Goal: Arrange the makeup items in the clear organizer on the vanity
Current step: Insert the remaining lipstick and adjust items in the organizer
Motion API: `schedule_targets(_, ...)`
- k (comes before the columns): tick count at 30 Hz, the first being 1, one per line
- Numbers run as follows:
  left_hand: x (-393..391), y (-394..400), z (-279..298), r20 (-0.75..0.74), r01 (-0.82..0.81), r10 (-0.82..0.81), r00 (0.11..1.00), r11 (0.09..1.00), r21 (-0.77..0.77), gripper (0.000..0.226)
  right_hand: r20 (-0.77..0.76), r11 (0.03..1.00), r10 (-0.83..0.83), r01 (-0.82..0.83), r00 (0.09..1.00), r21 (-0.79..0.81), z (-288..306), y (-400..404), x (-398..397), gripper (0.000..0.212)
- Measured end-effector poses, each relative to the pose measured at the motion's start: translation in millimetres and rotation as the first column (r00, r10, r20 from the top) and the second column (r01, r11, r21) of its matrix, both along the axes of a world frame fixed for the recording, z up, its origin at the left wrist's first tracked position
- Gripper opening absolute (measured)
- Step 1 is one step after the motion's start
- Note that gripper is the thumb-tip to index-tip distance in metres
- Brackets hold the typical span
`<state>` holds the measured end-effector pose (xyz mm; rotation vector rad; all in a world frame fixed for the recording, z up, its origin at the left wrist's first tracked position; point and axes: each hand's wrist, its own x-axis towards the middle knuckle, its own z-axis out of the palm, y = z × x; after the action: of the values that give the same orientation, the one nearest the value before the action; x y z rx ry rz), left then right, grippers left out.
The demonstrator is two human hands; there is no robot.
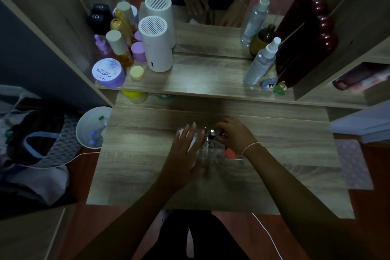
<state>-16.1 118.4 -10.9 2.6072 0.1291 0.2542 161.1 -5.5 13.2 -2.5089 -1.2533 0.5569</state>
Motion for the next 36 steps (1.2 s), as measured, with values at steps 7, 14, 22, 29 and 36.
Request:
schedule_targets(7,-5,-10,-3,-0.022,0.152,-0.150,0.988,0.961,0.230,0.054,0.001,1.000,-0.024,0.024,1.000,0.008,-1,-3,-1,0.040)
schedule_targets(14,6,-7,-1,-0.096,0.169,-0.152,0.984,0.962,0.216,0.054,-0.006,0.995,-0.074,0.074,0.997,0.072,8,-14,-1,0.056)
schedule_targets(22,17,-7,0,-0.082,0.134,-0.119,0.990,0.967,0.218,0.056,-0.005,0.989,-0.125,0.125,0.992,0.078,10,-28,-5,0.046)
schedule_targets(29,14,-9,1,-0.097,0.147,-0.128,0.987,0.961,0.232,0.059,0.018,0.984,-0.163,0.161,0.986,0.069,9,-29,-9,0.026)
schedule_targets(36,13,-11,11,-0.109,0.146,-0.124,0.986,0.964,0.222,0.058,0.028,0.978,-0.198,0.196,0.980,0.067,9,-28,-13,0.021)
